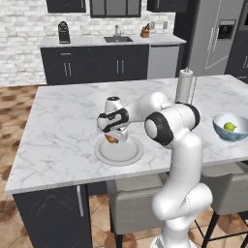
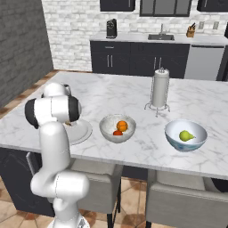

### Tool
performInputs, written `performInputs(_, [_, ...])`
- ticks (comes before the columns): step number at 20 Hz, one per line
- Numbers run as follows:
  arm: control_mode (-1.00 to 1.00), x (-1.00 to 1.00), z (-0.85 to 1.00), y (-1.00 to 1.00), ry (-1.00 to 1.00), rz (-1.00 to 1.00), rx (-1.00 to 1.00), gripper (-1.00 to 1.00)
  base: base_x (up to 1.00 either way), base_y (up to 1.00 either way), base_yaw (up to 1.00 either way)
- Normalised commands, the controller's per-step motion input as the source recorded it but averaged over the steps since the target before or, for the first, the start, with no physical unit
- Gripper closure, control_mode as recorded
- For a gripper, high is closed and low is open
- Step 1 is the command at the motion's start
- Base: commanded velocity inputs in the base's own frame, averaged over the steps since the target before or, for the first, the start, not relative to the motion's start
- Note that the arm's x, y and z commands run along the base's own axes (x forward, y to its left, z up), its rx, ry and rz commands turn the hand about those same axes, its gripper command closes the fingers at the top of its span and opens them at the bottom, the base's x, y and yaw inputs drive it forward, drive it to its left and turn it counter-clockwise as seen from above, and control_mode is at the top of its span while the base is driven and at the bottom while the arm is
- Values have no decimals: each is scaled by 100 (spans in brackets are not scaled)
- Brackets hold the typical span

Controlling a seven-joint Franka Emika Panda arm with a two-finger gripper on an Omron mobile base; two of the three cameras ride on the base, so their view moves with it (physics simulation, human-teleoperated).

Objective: Take the fruits from the plate on the dining counter and place two fruits in each bowl.

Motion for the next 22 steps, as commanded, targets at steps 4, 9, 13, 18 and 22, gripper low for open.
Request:
performInputs(4, [-100,-42,70,-33,0,0,5,100,0,0,0])
performInputs(9, [-100,-51,71,-49,0,10,3,100,0,0,0])
performInputs(13, [-100,-56,65,-61,-1,16,0,100,0,0,0])
performInputs(18, [-100,-51,55,-72,-2,19,0,100,0,0,0])
performInputs(22, [-100,-43,38,-93,-1,18,0,100,0,0,0])
